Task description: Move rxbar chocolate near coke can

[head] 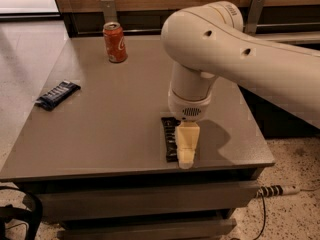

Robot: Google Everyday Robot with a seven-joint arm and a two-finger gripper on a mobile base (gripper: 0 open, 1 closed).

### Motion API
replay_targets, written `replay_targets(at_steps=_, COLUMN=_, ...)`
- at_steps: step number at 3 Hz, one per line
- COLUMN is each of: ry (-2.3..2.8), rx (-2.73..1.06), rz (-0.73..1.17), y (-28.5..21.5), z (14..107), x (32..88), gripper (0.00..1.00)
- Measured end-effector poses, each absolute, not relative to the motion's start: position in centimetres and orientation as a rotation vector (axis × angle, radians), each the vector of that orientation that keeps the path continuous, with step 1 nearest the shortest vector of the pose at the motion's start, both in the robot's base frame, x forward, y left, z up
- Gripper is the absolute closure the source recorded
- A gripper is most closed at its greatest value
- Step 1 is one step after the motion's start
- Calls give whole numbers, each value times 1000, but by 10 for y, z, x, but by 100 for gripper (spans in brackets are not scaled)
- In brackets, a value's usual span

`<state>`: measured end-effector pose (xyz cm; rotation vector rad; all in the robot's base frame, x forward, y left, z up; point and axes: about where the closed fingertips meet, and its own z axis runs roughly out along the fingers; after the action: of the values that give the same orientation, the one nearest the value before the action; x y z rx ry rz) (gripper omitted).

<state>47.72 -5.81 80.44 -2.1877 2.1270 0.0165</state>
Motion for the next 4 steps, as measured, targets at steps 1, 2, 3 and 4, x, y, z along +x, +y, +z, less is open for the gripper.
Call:
replay_targets(at_steps=1, ry=2129, rx=-2140, rz=19, y=-57, z=802, x=477, gripper=0)
replay_targets(at_steps=2, ry=2119, rx=-2101, rz=29, y=-54, z=797, x=476, gripper=12)
replay_targets(at_steps=3, ry=2107, rx=-2088, rz=46, y=-50, z=792, x=473, gripper=36)
replay_targets(at_steps=4, ry=2107, rx=-2088, rz=46, y=-50, z=795, x=473, gripper=61)
